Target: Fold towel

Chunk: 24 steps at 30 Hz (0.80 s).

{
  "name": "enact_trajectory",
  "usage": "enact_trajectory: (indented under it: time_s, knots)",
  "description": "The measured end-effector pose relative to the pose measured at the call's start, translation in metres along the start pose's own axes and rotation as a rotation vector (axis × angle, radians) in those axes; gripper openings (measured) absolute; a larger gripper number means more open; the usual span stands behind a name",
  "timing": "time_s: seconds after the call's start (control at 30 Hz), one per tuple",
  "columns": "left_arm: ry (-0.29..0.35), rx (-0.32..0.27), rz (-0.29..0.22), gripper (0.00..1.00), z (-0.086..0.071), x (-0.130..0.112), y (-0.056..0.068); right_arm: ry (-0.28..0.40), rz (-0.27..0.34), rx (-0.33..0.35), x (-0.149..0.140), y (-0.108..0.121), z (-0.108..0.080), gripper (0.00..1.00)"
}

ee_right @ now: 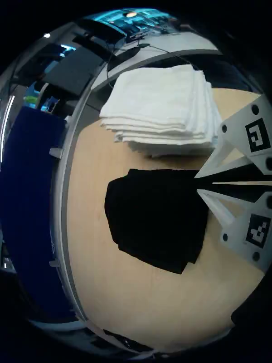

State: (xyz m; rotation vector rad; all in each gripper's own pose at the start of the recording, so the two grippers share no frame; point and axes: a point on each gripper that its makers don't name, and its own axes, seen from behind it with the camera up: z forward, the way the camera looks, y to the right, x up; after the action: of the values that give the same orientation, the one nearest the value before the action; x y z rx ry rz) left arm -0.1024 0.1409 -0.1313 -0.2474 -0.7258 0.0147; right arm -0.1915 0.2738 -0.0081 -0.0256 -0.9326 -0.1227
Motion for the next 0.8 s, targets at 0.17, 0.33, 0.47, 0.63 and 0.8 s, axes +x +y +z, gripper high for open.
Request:
enact_trajectory:
  time_s: [0.17,0.33,0.47,0.63,0.8]
  knots:
    - [-0.001,-0.002,0.004,0.93,0.0,-0.001,0.001,-0.026,0.009,-0.007,-0.011,0.0,0.008,0.03]
    - [-0.002,-0.003,0.009,0.93,0.0,0.0,0.002,-0.044,0.024,-0.014,-0.017,0.001,0.016,0.03]
    - [-0.001,-0.003,0.01,0.93,0.001,0.001,0.003,-0.055,0.028,-0.018,-0.02,0.001,0.02,0.03]
    - [0.0,-0.002,0.009,0.93,0.0,0.002,0.003,-0.058,0.016,-0.027,-0.02,0.001,0.02,0.03]
    - [0.001,-0.001,0.008,0.93,0.0,0.001,0.003,-0.055,-0.001,-0.035,-0.021,0.002,0.015,0.05]
